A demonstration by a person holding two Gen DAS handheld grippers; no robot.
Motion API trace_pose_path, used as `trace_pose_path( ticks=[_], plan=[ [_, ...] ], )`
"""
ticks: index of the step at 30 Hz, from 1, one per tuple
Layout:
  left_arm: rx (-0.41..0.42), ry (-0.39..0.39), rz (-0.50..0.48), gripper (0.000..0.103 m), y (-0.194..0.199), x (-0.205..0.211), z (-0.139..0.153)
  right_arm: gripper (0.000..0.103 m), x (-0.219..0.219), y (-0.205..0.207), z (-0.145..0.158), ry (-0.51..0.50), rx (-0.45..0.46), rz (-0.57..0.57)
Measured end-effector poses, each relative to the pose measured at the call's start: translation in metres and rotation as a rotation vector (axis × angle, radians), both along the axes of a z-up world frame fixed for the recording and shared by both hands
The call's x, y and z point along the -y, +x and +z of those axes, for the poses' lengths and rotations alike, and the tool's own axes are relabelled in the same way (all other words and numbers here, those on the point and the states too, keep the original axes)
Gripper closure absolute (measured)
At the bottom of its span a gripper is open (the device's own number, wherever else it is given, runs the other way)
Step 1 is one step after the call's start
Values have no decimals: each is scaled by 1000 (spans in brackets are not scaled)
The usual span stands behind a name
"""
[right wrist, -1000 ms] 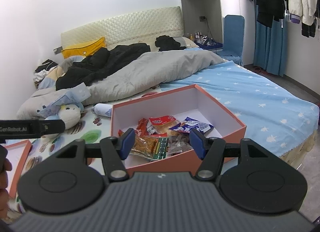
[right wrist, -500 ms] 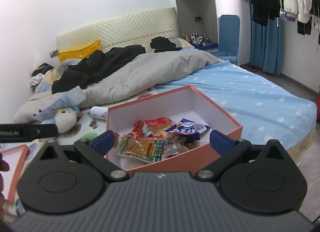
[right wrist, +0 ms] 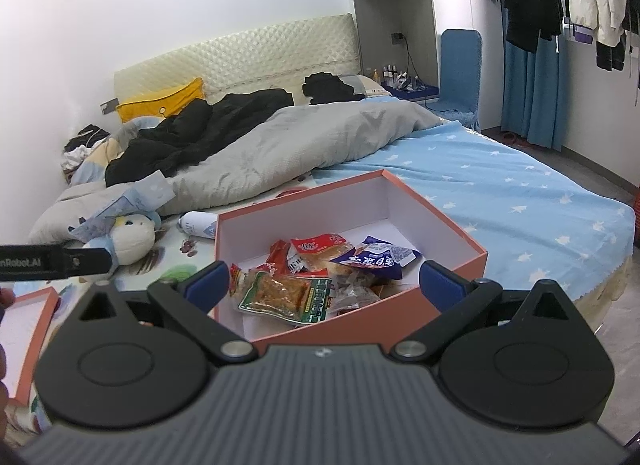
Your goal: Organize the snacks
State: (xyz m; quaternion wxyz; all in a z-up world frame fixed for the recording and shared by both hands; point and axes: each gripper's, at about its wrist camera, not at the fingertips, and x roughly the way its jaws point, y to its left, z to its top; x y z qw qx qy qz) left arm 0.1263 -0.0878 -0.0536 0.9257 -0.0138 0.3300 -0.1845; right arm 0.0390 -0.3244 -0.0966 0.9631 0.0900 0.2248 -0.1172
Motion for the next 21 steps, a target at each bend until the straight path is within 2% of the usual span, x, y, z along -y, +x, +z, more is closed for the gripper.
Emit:
trace_pose_path(
  ticks=[7,21],
  plan=[
    [12,-2,-33,0,-5,6,1,0,1,2,-1,6,-7,2],
    [9,1,-31,0,-7,6,0,0,3,2,-3,4,-12,-5]
  ],
)
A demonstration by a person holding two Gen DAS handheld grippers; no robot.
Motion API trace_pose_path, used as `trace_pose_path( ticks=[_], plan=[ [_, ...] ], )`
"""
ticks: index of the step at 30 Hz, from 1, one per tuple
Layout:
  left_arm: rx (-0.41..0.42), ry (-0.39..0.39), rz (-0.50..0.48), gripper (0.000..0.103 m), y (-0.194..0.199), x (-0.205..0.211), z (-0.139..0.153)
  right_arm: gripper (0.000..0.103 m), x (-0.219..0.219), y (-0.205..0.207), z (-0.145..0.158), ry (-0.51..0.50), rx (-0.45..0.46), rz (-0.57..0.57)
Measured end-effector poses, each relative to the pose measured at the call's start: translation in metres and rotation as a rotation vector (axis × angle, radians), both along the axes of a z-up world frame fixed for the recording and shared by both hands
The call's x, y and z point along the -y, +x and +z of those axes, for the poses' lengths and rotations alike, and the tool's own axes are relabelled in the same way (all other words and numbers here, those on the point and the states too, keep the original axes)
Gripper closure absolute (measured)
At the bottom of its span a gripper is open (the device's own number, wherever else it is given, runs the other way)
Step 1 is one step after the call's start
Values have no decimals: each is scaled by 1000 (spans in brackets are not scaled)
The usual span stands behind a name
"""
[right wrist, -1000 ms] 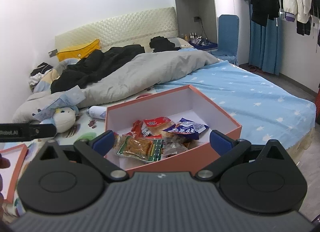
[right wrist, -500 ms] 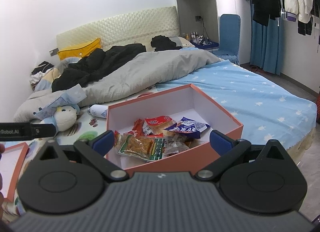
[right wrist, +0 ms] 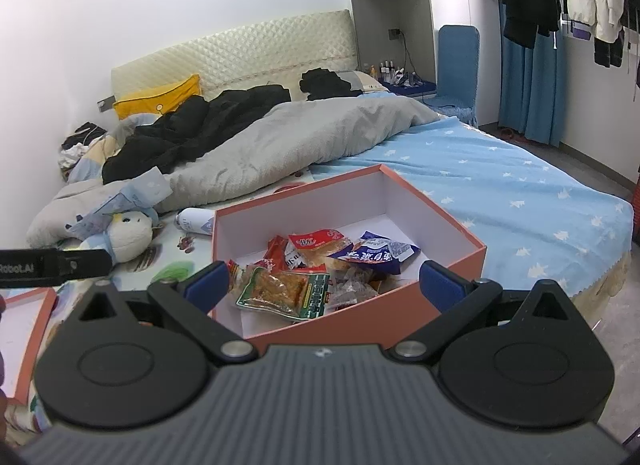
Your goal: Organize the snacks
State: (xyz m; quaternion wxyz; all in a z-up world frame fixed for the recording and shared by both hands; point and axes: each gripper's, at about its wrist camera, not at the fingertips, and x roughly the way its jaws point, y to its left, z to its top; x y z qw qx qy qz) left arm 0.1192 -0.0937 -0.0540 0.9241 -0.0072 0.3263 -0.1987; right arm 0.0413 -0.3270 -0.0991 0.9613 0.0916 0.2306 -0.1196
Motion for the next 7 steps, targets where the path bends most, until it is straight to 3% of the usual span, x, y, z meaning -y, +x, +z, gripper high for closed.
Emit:
trace_pose_path(
  ticks=[7],
  plan=[
    [-2,1,-5,0,0,-1,-1,0,0,0,0,2,1,-1]
  ],
)
